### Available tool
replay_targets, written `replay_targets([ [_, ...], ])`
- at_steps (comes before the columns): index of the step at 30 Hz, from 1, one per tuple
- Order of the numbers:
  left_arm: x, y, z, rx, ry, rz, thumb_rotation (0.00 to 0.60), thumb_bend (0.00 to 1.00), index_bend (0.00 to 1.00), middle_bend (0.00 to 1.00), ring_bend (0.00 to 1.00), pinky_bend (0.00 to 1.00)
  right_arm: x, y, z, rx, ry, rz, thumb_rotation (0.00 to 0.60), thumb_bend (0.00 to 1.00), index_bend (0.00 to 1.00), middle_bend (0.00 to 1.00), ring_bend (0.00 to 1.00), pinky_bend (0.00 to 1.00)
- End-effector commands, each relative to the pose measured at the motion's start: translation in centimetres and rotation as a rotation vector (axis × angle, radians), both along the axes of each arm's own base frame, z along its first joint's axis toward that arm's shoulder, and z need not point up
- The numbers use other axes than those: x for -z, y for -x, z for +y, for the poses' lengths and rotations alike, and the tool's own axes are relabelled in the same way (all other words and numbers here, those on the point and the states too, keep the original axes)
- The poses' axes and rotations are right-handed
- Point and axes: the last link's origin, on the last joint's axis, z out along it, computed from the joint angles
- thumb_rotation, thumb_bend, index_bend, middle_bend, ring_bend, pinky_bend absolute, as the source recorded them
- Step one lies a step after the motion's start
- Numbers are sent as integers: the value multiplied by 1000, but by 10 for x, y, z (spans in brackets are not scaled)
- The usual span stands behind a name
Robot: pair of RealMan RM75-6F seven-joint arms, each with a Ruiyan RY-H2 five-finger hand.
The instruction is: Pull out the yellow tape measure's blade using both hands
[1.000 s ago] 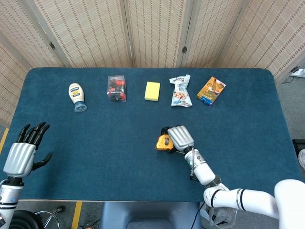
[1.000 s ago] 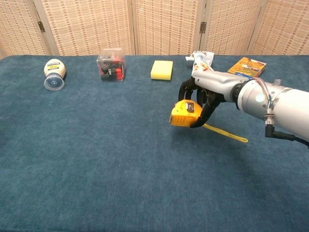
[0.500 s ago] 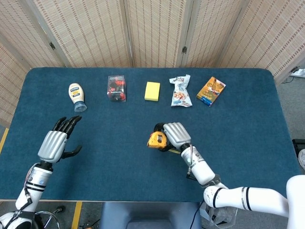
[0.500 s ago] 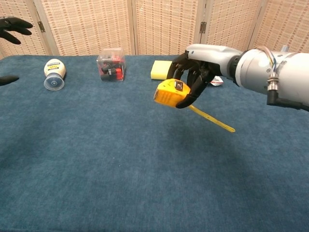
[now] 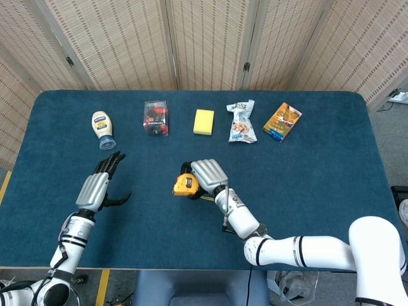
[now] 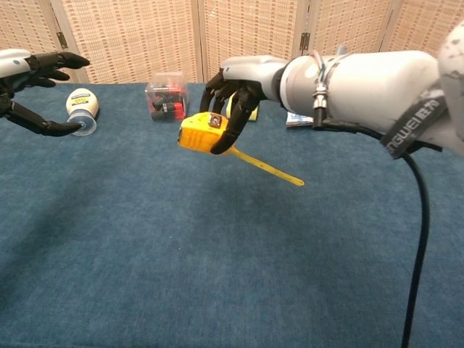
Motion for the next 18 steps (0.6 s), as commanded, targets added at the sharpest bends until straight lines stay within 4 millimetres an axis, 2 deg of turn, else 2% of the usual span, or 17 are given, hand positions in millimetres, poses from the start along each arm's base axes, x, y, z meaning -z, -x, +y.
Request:
replay_targets([
  [1, 13, -16, 2, -6, 39, -58, 600, 345, 0, 0, 17, 61, 9, -9, -1, 11, -6, 1, 600, 183, 627, 541, 484, 351],
  [18, 41, -46, 3, -38, 47, -117, 600, 344, 0, 0, 0, 50, 33, -29, -14, 46, -12, -50, 600, 182, 627, 541, 486, 351],
])
